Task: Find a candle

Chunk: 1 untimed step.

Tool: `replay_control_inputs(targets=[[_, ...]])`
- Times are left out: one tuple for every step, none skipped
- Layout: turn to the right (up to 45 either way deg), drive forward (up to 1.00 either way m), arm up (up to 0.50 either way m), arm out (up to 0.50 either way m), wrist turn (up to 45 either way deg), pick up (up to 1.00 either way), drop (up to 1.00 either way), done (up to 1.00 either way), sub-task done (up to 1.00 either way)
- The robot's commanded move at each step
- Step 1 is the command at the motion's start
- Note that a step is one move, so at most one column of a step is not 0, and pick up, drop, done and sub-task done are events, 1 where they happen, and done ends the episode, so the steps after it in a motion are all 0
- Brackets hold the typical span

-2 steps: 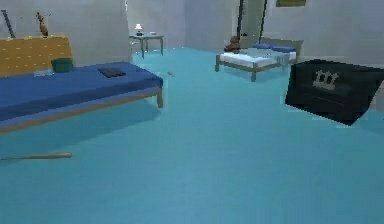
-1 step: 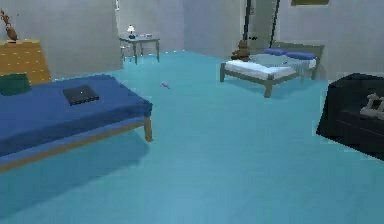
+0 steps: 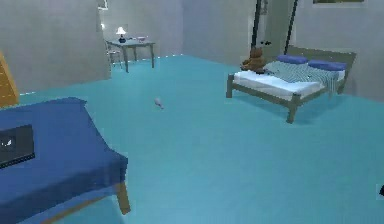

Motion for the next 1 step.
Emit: replay_control_inputs(targets=[[0.0,1.0,0.0,0.0,0.0,0.0,0.0,0.0,0.0]])
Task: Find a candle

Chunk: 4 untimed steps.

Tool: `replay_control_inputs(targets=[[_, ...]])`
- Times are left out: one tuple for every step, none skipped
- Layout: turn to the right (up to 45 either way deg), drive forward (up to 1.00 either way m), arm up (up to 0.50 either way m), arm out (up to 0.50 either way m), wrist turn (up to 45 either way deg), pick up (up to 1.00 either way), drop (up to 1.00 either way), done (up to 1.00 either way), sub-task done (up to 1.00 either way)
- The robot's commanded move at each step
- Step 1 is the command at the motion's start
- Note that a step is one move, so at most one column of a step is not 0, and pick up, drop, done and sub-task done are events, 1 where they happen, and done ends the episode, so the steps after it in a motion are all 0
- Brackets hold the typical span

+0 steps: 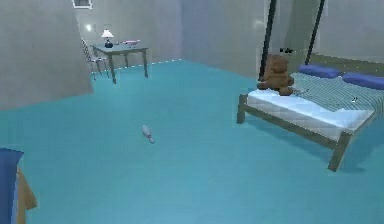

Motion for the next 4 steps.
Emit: replay_control_inputs(targets=[[3.0,0.0,0.0,0.0,0.0,0.0,0.0,0.0,0.0],[6.0,0.0,0.0,0.0,0.0,0.0,0.0,0.0,0.0],[0.0,0.3,0.0,0.0,0.0,0.0,0.0,0.0,0.0],[-3.0,0.0,0.0,0.0,0.0,0.0,0.0,0.0,0.0]])
